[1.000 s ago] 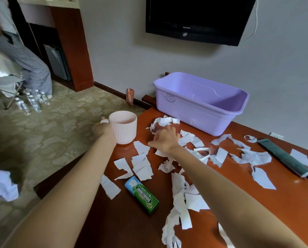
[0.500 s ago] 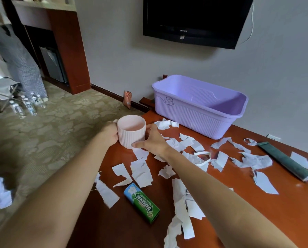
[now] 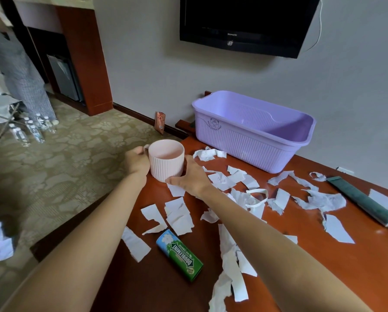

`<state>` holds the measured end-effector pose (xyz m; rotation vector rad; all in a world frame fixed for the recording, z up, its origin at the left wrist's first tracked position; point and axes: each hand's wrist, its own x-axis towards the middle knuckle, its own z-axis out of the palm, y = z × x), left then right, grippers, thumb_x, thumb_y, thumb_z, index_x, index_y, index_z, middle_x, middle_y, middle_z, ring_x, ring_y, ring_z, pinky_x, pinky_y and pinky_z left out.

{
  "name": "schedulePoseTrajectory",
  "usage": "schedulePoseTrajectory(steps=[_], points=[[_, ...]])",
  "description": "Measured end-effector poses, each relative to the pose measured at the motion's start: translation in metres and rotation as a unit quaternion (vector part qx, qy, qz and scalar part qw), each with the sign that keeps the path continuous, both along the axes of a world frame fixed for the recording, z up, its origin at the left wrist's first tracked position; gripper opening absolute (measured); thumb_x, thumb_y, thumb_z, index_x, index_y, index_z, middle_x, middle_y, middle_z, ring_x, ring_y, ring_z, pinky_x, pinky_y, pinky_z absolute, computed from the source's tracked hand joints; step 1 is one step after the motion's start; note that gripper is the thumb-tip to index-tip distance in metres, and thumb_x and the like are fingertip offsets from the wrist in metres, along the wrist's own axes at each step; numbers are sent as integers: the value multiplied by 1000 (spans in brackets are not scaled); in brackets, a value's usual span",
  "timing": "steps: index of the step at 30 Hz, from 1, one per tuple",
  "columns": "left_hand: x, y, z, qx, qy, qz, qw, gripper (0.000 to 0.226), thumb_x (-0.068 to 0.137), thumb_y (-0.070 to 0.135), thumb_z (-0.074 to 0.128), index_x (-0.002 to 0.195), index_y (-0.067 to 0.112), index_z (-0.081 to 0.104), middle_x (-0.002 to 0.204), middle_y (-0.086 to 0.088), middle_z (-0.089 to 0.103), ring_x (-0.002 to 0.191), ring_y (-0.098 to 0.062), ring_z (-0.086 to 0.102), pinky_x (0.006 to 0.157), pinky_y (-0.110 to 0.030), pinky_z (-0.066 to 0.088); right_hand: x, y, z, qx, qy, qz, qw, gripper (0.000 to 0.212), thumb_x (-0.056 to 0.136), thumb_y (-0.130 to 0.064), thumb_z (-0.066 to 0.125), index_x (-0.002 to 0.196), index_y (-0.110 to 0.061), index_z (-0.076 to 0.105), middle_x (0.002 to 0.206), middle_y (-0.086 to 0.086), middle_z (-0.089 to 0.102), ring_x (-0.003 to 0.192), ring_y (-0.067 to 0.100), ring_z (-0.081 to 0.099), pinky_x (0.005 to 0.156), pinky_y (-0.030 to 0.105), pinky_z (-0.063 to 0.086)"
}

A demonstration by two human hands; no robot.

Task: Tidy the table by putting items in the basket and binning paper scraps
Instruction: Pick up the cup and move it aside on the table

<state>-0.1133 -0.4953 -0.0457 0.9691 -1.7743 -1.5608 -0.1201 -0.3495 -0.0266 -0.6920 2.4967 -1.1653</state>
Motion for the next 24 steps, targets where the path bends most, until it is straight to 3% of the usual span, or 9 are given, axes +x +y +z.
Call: schedulePoseTrajectory(steps=[3, 5, 8, 11, 12, 16, 21, 24], points=[[-1, 4, 0, 18, 11, 11, 1000, 27, 96, 12, 47, 115, 6, 66, 109, -9, 66, 90, -15, 52, 78, -26, 41, 2, 3, -8, 110, 75, -31, 991, 66, 73, -36, 76, 126, -9, 46, 138, 10, 43, 132, 25, 38, 108, 38, 39], [-1, 3, -1, 32, 5, 11, 999, 29, 97, 11, 44, 117, 6, 65, 112, -9, 66, 92, -16, 53, 81, -28, 44, 3, 6, -9, 159, 87, -33, 983, 51, 76, -42, 71, 114, -10, 60, 137, 10, 44, 131, 25, 36, 108, 40, 37], [-1, 5, -1, 54, 11, 16, 998, 28, 96, 7, 44, 116, 4, 64, 114, -14, 66, 93, -20, 57, 85, -32, 47, 5, 6, -11, 165, 89, -37, 982, 27, 81, -36, 67, 92, -12, 71, 122, 6, 58, 122, 22, 45, 104, 40, 39], [-3, 2, 1, 73, 28, 13, 997, 26, 96, 5, 42, 98, 7, 68, 105, -8, 64, 85, -15, 57, 74, -25, 46, 10, 4, -14, 157, 90, -54, 982, 19, 84, -31, 65, 91, -14, 70, 116, 6, 63, 119, 22, 51, 105, 40, 39], [-4, 0, 0, 75, 28, 11, 997, 27, 96, 4, 42, 101, 7, 68, 106, -6, 64, 87, -15, 57, 76, -25, 46, 11, 4, -14, 157, 90, -54, 982, 17, 84, -29, 65, 93, -14, 69, 117, 6, 63, 119, 22, 51, 105, 40, 39], [-4, -7, 2, 81, 25, 14, 996, 31, 95, 3, 43, 117, 7, 64, 121, -10, 64, 109, -25, 60, 97, -36, 49, 15, 9, -13, 153, 98, -62, 981, 21, 85, -29, 63, 100, -15, 65, 119, 5, 60, 120, 23, 49, 104, 40, 38], [-4, -5, 4, 98, 26, 24, 995, 31, 95, 5, 43, 118, 10, 64, 121, -9, 65, 110, -27, 62, 98, -42, 50, 28, 3, -6, 159, 121, -40, 979, 51, 79, -47, 64, 112, -9, 59, 137, 8, 43, 130, 27, 37, 110, 42, 29], [-6, -8, 3, 106, 29, 29, 993, 33, 96, 3, 41, 121, 9, 61, 122, -8, 64, 111, -26, 61, 100, -42, 48, 30, -1, -2, 190, 168, -23, 967, 44, 83, -37, 62, 113, -5, 58, 135, 12, 45, 128, 28, 40, 109, 40, 29]])
